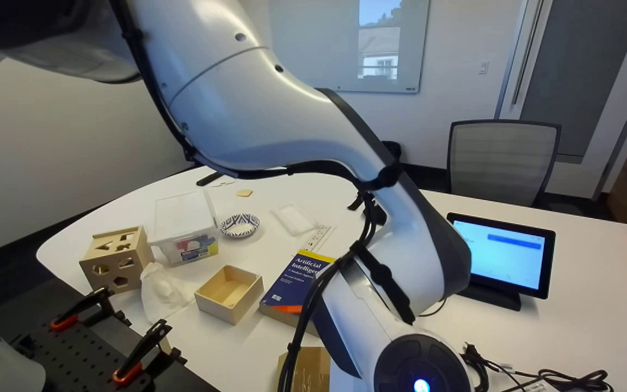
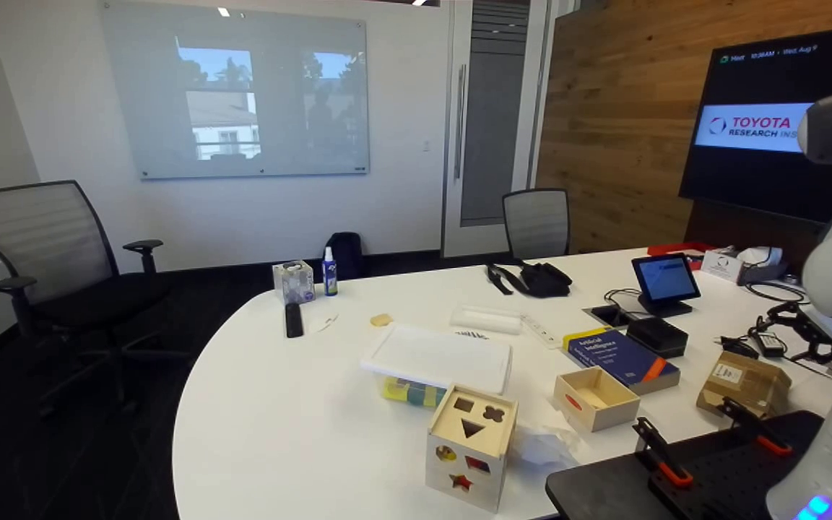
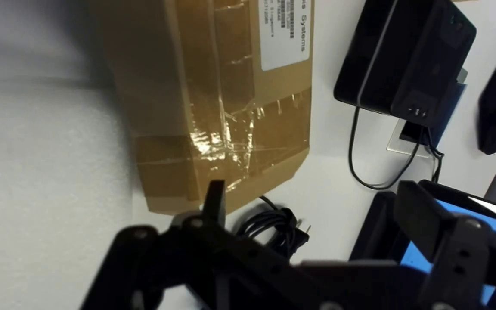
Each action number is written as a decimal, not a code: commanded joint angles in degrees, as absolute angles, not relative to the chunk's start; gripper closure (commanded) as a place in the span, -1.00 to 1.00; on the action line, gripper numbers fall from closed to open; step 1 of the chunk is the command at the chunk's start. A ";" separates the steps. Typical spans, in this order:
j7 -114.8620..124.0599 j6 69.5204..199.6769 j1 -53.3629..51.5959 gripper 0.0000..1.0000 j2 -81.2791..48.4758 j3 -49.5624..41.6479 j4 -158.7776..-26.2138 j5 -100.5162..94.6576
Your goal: Open the box
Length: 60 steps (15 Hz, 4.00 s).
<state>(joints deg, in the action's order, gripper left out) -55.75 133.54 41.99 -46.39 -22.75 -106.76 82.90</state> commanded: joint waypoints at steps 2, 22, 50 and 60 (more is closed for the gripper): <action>-52.73 134.20 44.27 -1.00 -49.28 -21.42 -105.32 83.30; -53.44 133.15 47.46 -1.00 -56.34 -17.70 -107.11 93.16; -69.92 127.74 41.78 0.98 -41.76 -21.13 -119.29 106.00; -77.83 117.61 37.37 -0.36 -39.23 -21.81 -121.60 108.71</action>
<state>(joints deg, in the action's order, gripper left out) -75.40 121.26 38.90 -42.27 -20.64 -118.48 107.60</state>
